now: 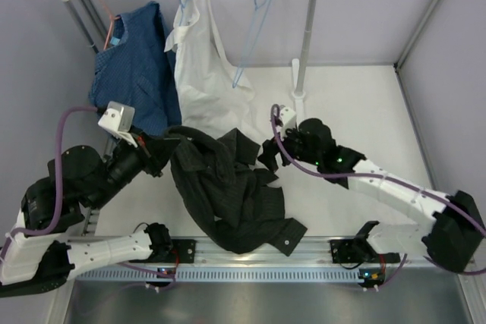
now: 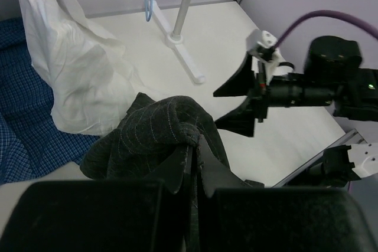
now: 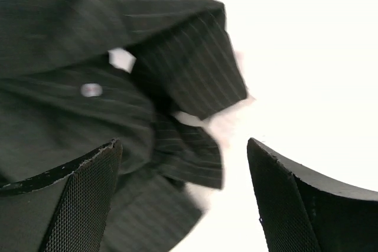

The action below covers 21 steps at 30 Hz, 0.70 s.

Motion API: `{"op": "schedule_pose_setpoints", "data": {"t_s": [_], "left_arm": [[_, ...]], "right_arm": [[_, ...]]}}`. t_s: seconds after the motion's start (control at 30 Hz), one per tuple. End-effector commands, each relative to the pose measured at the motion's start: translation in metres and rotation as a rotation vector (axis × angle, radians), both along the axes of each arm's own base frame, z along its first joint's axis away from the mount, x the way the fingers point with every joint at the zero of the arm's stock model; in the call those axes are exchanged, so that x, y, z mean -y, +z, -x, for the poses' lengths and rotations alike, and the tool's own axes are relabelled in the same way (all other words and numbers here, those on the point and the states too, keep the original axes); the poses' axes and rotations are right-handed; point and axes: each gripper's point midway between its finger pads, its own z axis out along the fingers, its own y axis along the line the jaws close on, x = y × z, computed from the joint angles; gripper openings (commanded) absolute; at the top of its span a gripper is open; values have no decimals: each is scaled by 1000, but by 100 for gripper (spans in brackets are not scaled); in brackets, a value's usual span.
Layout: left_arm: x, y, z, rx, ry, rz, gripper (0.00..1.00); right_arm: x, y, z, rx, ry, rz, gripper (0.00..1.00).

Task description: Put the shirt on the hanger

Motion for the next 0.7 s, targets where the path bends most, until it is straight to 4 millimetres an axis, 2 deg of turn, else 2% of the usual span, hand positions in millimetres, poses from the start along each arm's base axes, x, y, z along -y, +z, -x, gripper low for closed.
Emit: {"op": "schedule_pose_setpoints", "data": {"t_s": [0.0,0.1,0.17,0.2,0.23,0.27,0.3,0.37,0.4,0.47,0.5,0.6,0.67], "left_arm": [[-13,9,8,-1,4,61,0],[-17,13,14,6,-17,88,0],[-17,13,15,3,-21,96,0],[-17,12,15,1,-22,96,0],[-17,11,16,0,-24,94,0],[-16,10,16,-2,-24,96,0],[-15,8,15,-7,-22,91,0],[-16,6,13,-11,-10,88,0],[-15,6,13,-12,-9,88,0],[-15,6,12,-12,-7,88,0],[-15,7,12,-11,-6,89,0],[-16,9,13,-7,-6,93,0],[-18,11,13,-2,-5,96,0]], "right_arm": [[-20,-2,-33,63,86,73,83],[-33,-20,-58,57,94,131,80],[-42,-19,-69,47,112,109,79],[-48,-32,-73,19,130,109,79],[-56,-31,-76,21,146,83,78],[-62,-32,-78,15,162,69,77],[-71,-47,-77,-22,198,68,76],[-82,-53,-78,-45,222,38,71],[-86,-68,-79,-71,225,46,70],[-94,-75,-82,-67,233,34,67],[-96,-86,-82,-108,221,28,66],[-100,-92,-85,-106,209,9,59],[-99,-92,-89,-91,179,3,44]]}}
